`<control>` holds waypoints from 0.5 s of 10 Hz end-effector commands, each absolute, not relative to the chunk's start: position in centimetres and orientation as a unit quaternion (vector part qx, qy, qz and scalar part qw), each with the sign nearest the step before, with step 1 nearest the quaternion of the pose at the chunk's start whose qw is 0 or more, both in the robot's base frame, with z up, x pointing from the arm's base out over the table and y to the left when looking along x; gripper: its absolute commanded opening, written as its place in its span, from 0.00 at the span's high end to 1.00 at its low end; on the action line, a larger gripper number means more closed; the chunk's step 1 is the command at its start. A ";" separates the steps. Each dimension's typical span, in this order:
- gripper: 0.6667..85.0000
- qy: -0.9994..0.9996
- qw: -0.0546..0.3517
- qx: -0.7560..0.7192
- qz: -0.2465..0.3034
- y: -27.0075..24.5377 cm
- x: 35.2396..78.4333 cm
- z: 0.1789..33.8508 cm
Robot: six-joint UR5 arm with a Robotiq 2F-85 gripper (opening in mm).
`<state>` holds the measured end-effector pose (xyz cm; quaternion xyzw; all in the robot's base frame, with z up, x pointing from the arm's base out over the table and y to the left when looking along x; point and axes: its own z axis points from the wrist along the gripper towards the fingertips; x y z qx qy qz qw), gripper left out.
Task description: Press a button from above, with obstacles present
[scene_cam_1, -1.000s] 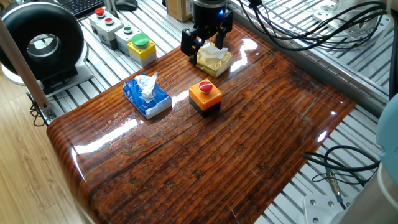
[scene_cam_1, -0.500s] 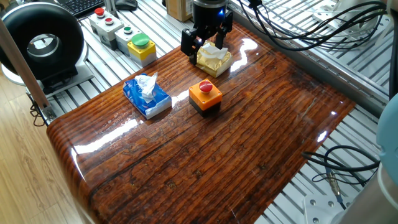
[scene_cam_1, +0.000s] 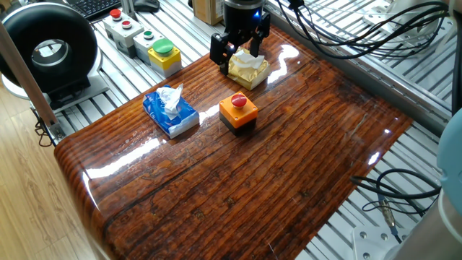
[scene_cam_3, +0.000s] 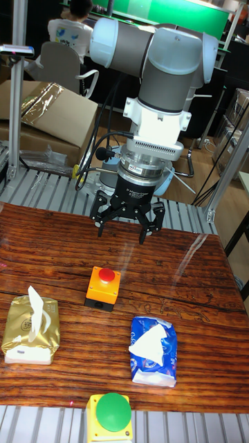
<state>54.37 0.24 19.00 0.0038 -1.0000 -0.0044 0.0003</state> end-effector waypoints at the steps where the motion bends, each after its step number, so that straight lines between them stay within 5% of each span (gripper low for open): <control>1: 0.99 -0.993 0.067 -0.091 -0.026 1.9 51.0 19.2; 5: 0.99 -0.994 0.066 -0.088 -0.026 1.9 51.0 19.2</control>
